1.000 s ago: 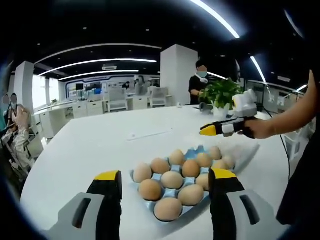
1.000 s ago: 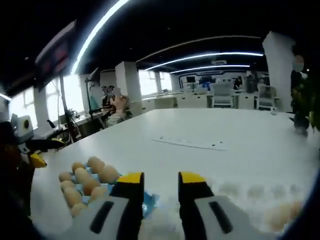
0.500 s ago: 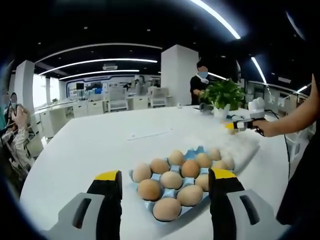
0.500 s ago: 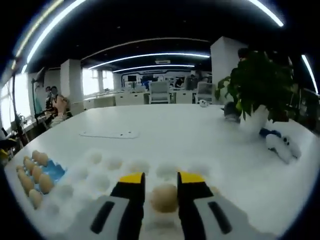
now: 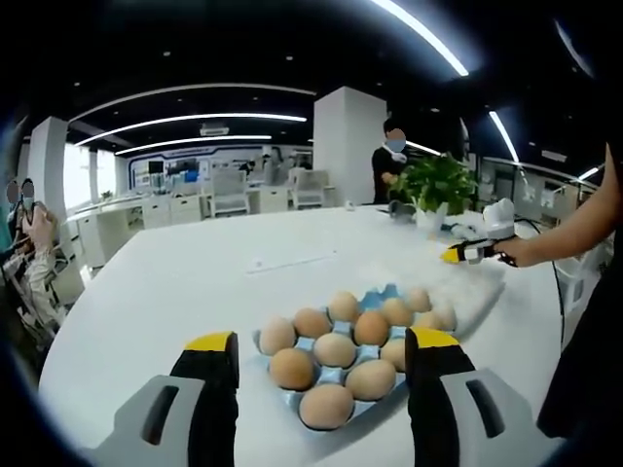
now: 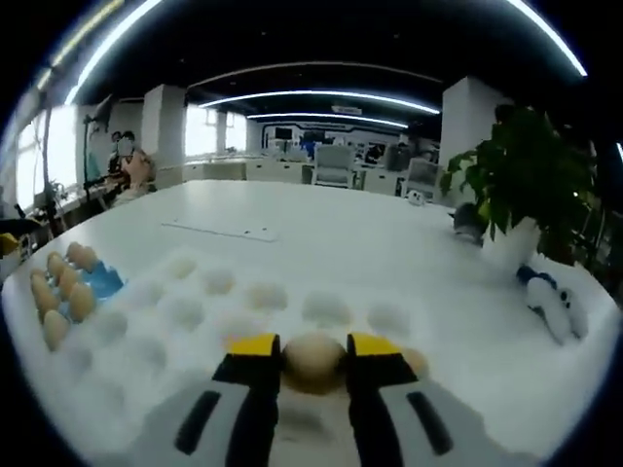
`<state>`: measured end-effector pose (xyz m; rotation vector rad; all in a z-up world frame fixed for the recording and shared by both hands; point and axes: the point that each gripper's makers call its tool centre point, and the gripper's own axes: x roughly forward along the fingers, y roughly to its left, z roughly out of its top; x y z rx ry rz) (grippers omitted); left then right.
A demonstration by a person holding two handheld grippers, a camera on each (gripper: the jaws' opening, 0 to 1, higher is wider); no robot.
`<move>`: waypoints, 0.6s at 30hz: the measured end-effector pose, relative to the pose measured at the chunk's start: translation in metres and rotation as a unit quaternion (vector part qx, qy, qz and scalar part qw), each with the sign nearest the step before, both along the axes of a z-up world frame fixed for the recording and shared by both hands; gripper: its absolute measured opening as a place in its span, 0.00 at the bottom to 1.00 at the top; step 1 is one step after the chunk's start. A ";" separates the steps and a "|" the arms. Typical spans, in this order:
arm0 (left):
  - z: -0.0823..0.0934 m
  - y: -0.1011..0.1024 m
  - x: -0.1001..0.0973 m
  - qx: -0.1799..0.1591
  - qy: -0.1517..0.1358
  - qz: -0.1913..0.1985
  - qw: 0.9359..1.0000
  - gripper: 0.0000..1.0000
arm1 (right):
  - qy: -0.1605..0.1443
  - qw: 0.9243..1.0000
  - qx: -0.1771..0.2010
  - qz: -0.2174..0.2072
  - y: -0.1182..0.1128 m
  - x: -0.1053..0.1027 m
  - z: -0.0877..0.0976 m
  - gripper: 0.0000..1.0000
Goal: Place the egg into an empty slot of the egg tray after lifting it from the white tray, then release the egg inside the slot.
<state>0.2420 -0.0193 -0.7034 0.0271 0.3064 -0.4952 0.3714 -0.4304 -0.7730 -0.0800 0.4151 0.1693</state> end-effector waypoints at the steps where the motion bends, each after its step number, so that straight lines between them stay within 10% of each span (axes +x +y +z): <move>1: -0.001 0.000 0.000 0.002 0.000 -0.001 1.000 0.70 | -0.003 1.000 -0.013 0.018 0.001 0.000 0.000 0.27; 18: -0.001 0.006 0.002 0.002 -0.004 0.009 1.000 0.73 | -0.065 0.996 0.017 0.056 0.039 -0.004 0.055 0.25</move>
